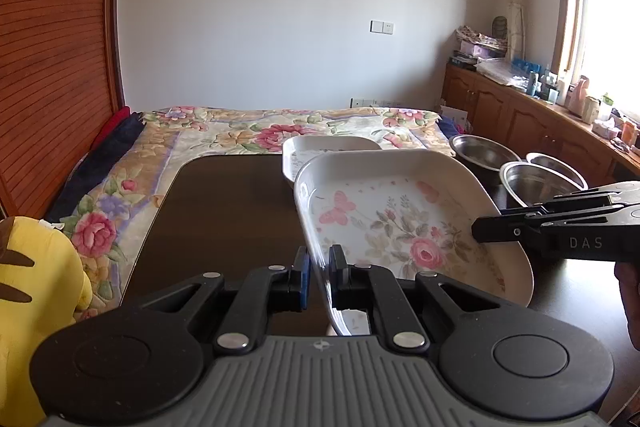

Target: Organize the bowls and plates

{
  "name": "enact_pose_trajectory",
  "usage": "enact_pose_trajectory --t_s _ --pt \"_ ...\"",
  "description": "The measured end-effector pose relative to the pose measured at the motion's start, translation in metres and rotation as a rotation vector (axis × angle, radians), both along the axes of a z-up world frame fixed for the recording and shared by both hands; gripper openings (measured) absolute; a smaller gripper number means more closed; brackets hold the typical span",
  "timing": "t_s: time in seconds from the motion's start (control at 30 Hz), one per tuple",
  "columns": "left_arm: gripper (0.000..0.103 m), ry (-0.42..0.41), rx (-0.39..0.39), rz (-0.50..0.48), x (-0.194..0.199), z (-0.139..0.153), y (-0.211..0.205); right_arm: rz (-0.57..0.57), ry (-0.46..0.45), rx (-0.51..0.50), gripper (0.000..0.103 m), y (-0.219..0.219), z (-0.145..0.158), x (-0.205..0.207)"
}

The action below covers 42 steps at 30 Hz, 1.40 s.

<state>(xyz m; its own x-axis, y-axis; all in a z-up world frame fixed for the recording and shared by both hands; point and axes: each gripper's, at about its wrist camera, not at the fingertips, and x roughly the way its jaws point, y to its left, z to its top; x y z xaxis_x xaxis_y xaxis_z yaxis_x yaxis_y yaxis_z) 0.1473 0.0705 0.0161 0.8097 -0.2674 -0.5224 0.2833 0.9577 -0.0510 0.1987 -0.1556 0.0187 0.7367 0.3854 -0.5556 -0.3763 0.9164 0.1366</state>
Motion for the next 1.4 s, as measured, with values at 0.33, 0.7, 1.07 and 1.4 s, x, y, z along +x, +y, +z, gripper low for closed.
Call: enact_pose_trajectory --t_s 0.33,0.7,1.07,1.4 --pt "0.01 0.013 0.006 0.002 -0.028 -0.002 0.004 0.021 -0.02 0.018 0.013 -0.007 -0.002 -0.028" --pt "0.01 0.053 0.005 -0.024 -0.045 -0.017 -0.004 0.045 -0.011 0.019 0.013 -0.013 -0.011 -0.05" --pt "0.01 0.083 0.011 -0.033 -0.048 -0.026 -0.004 0.043 0.025 0.017 0.013 -0.017 -0.025 -0.063" --pt "0.011 0.105 0.011 -0.027 -0.042 -0.036 -0.003 0.045 0.032 0.0 0.013 -0.014 -0.028 -0.067"
